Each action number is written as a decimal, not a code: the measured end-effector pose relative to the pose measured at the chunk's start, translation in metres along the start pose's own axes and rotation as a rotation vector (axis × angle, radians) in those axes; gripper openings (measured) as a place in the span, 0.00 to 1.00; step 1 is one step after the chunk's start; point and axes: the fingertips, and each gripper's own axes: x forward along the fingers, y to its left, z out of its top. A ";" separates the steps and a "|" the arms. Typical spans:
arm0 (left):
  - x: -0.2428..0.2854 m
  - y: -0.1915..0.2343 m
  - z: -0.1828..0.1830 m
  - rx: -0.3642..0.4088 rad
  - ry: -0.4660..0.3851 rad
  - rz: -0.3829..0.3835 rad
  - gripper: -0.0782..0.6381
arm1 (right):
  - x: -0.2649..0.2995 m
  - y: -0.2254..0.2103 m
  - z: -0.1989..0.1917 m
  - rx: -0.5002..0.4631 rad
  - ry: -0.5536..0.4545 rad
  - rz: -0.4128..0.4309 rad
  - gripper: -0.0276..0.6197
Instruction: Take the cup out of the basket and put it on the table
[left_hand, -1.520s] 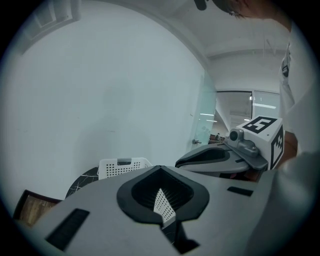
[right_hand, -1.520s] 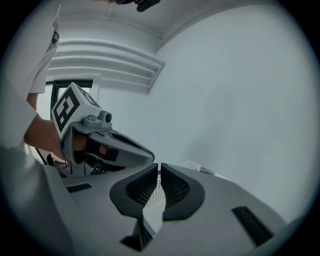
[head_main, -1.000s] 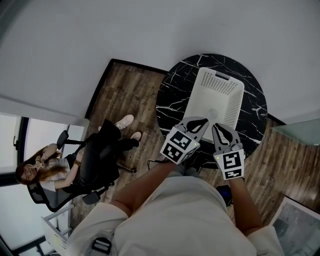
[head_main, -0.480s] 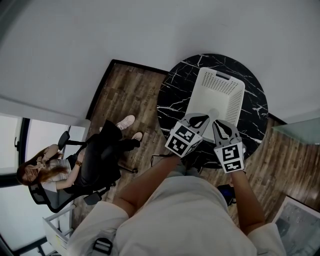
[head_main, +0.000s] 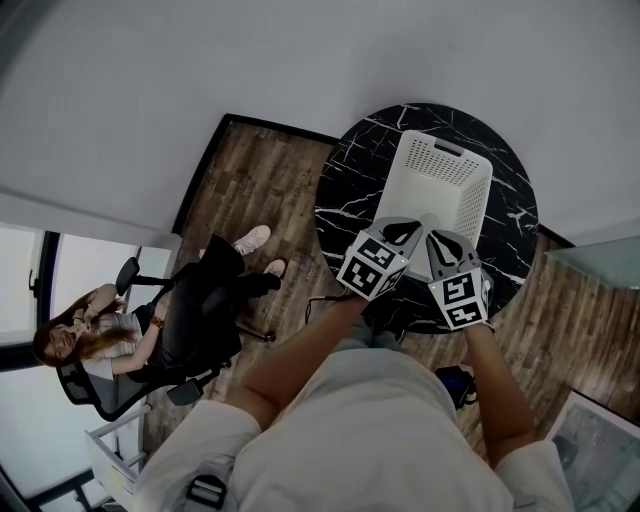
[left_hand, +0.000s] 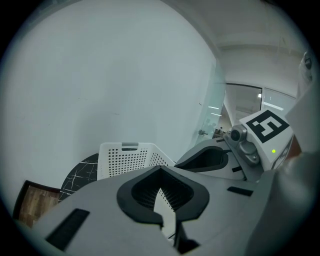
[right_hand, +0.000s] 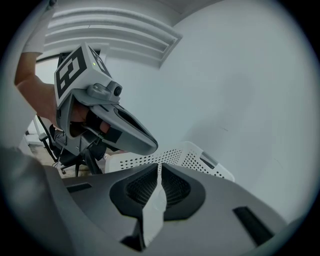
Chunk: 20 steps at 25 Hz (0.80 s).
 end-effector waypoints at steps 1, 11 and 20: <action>0.001 0.001 -0.001 -0.004 0.001 -0.002 0.10 | 0.003 -0.001 -0.003 -0.004 0.006 0.002 0.05; 0.013 0.012 -0.005 -0.006 0.039 0.003 0.10 | 0.023 -0.003 -0.017 -0.044 0.083 0.041 0.05; 0.024 0.021 -0.008 -0.013 0.080 -0.004 0.10 | 0.041 -0.003 -0.031 -0.043 0.151 0.089 0.05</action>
